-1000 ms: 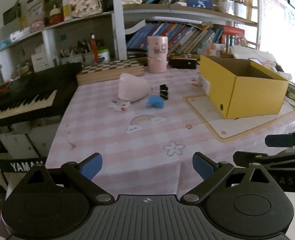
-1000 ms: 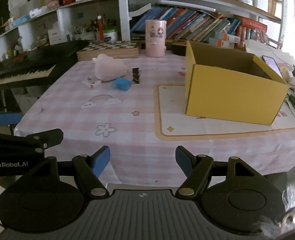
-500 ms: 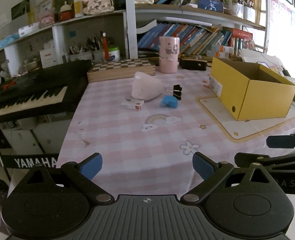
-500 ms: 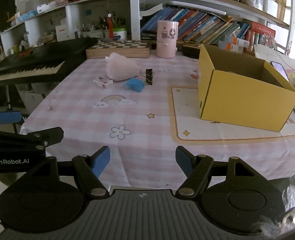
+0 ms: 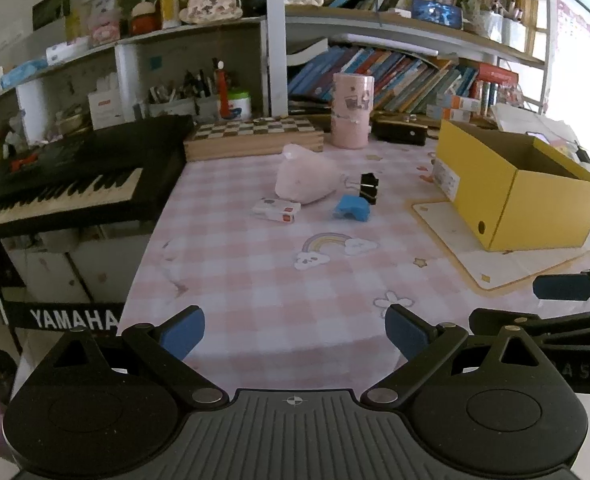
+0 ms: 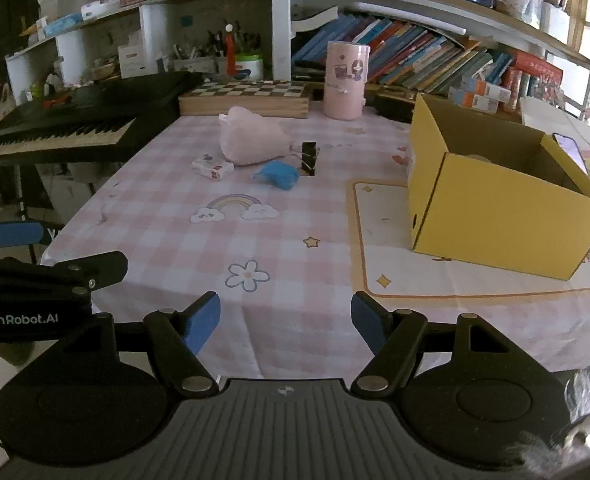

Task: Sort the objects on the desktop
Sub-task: 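Move both open tools toward the blue sponge, binder clip and small white box, then grasp the blue sponge with the right tool while the left tool grasps the small white box, then lift and carry the sponge and white box in both tools toward the yellow box, then lower both tools into the yellow box and open them, releasing sponge and box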

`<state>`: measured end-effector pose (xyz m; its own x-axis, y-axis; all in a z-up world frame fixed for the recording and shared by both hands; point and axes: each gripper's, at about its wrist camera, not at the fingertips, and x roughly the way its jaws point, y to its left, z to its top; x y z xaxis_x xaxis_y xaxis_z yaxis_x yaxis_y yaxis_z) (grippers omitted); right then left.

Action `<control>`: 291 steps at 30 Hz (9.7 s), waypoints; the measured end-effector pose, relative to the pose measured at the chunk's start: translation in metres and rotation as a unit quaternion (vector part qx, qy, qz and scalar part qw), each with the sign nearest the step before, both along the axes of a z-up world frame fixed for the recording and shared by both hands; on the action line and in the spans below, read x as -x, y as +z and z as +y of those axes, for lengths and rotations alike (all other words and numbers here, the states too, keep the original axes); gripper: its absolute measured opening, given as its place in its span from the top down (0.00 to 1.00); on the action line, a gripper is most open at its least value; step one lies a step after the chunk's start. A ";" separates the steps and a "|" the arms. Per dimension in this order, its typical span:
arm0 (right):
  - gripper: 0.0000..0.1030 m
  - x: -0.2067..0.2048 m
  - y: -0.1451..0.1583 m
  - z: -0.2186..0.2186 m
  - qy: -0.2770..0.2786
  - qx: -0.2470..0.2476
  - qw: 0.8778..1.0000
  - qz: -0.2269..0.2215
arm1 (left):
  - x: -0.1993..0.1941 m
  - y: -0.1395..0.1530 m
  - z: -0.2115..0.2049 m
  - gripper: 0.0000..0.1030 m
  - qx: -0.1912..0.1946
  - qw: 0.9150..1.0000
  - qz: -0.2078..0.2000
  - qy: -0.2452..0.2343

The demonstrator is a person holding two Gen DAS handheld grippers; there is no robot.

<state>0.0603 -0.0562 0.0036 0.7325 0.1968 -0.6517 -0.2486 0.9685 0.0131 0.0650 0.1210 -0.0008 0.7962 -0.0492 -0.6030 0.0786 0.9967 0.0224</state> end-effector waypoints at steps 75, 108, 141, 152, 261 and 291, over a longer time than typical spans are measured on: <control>0.70 -0.263 -0.050 0.041 0.232 0.045 0.969 0.079 | -0.252 -0.046 -0.008 0.05 -0.034 0.987 0.117 0.102; 0.71 -0.252 -0.028 0.010 0.176 -0.007 0.981 0.081 | -0.222 -0.025 0.003 0.43 0.044 0.992 0.100 0.070; 0.71 -0.114 0.006 0.003 0.087 -0.020 0.994 0.055 | -0.096 0.026 0.005 0.42 0.091 0.994 0.045 -0.041; 0.71 -0.060 0.009 0.018 0.073 -0.021 0.996 0.045 | -0.051 0.028 0.016 0.43 0.090 0.993 0.042 -0.062; 0.72 -0.078 0.059 -0.247 -0.169 -0.069 0.983 -0.028 | -0.122 0.071 -0.247 0.42 0.060 0.948 -0.042 -0.311; 0.72 -0.241 0.014 -0.269 0.032 0.055 0.997 0.040 | -0.218 0.004 -0.300 0.42 -0.012 0.973 0.055 -0.223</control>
